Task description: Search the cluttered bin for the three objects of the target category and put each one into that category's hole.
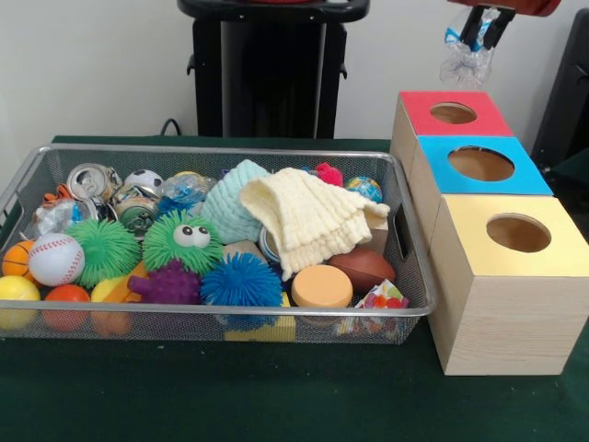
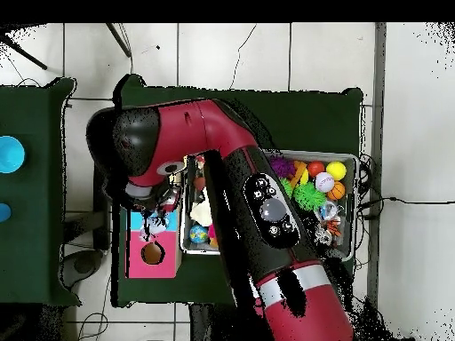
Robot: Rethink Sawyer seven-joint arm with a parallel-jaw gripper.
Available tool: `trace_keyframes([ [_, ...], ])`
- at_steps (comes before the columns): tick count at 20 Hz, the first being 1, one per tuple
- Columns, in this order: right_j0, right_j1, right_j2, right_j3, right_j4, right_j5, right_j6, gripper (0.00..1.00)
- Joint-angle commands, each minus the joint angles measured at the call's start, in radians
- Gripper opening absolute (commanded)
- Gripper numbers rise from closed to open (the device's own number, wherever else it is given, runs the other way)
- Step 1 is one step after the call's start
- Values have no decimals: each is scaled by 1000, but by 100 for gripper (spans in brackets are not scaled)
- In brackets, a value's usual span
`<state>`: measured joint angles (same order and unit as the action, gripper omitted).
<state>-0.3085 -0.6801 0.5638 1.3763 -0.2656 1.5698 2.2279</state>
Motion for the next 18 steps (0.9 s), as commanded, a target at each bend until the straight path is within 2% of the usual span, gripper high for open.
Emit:
trace_keyframes([
  [1,-6,121,-60,-55,-23,-44,35,0],
  [4,-3,137,-64,-68,-33,-75,27,0],
  [18,6,96,-81,-32,-39,-180,42,0],
])
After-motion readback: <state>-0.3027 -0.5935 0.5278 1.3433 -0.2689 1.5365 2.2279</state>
